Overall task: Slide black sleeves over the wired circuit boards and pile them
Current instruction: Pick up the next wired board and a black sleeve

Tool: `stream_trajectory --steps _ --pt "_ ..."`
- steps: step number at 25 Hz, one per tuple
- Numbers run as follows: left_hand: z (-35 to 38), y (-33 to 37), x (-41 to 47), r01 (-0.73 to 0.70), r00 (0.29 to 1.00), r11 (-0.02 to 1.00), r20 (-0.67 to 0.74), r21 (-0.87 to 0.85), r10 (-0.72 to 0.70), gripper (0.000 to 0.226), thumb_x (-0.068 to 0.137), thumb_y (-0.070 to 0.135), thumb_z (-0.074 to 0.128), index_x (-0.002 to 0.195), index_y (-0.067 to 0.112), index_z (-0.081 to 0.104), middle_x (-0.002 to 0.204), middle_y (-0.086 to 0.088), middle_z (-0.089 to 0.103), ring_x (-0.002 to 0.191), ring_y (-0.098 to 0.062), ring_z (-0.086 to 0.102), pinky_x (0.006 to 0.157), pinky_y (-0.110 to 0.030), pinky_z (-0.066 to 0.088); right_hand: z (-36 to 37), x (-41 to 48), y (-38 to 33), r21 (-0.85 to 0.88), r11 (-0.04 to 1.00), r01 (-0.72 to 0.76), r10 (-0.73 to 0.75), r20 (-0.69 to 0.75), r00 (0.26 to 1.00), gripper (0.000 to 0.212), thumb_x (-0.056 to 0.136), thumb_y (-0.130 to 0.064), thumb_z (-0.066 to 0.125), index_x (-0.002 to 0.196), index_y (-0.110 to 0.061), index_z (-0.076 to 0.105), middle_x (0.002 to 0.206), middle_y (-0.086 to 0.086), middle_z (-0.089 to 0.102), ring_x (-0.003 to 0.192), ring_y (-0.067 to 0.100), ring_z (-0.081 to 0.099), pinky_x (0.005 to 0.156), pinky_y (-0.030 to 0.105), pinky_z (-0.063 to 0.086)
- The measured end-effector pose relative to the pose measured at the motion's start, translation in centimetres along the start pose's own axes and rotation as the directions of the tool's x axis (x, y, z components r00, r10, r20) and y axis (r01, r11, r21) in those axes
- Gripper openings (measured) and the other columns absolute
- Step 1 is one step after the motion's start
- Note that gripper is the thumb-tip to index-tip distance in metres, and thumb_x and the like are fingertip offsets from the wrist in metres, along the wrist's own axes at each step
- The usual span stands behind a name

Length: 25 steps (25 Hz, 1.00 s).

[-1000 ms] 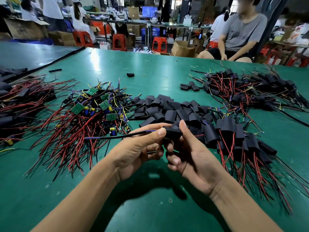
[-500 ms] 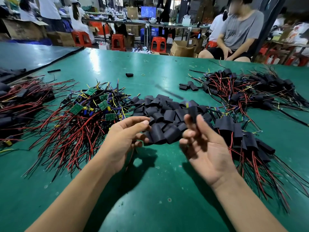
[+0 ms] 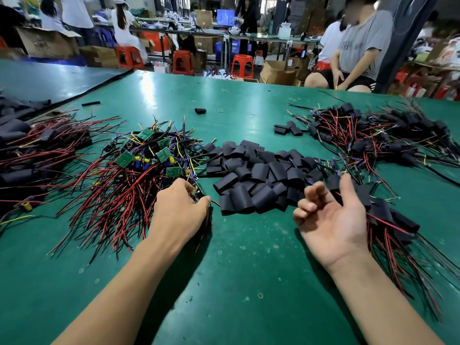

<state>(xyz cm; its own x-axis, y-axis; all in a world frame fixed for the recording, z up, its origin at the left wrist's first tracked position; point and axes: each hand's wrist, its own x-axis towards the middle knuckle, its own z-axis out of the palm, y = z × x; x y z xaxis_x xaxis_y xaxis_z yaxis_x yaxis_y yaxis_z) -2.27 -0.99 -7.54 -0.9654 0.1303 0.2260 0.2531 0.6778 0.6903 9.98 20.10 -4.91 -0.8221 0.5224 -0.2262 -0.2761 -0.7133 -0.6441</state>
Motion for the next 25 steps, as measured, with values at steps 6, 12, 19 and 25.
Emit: stream_trajectory --steps 6,12,19,25 --pt "-0.3 0.0 0.3 -0.032 0.998 0.996 0.065 0.080 0.027 0.039 0.085 0.047 0.070 0.116 0.023 0.069 0.093 0.000 0.072 0.095 -0.026 0.065 0.078 -0.033 0.052 0.4 -0.2 2.0 -0.609 0.726 0.319 -0.323 0.108 0.940 0.034 0.102 -0.050 0.043 0.110 -0.028 0.067 0.099 -0.002 0.074 0.070 0.005 0.059 0.061 0.022 0.044" --pt "-0.1 0.3 0.3 -0.039 0.997 0.992 0.070 0.121 0.031 0.050 0.087 0.055 0.064 0.131 0.031 0.061 0.108 0.002 0.072 0.106 -0.027 0.063 0.080 -0.035 0.052 -1.0 0.9 -0.5 -0.379 0.844 0.379 -0.474 -0.195 0.859 0.031 0.105 -0.037 0.042 0.125 -0.018 0.057 0.115 0.007 0.072 0.070 0.010 0.064 0.058 0.021 0.048" --pt "-0.6 0.8 -0.2 0.012 0.998 0.998 0.067 -0.068 -0.007 0.031 0.080 0.051 0.075 0.095 0.024 0.069 0.074 0.005 0.066 0.074 -0.017 0.064 0.068 -0.033 0.054 -1.1 0.7 2.5 -0.801 0.362 0.477 -0.595 0.196 0.780 0.030 0.096 -0.015 0.063 0.124 -0.026 0.061 0.111 -0.007 0.065 0.088 0.000 0.061 0.081 0.016 0.049" --pt "-0.9 1.7 -0.6 0.119 0.992 0.901 0.095 -0.417 -0.087 0.017 0.079 0.025 0.081 0.086 0.019 0.067 0.083 -0.004 0.065 0.063 -0.018 0.065 0.061 -0.031 0.054 -1.8 1.1 4.2 -0.729 -0.482 0.486 -0.130 0.608 0.784 0.051 0.100 -0.028 0.055 0.149 -0.026 0.044 0.160 -0.005 0.032 0.147 0.016 0.019 0.118 0.036 0.016"
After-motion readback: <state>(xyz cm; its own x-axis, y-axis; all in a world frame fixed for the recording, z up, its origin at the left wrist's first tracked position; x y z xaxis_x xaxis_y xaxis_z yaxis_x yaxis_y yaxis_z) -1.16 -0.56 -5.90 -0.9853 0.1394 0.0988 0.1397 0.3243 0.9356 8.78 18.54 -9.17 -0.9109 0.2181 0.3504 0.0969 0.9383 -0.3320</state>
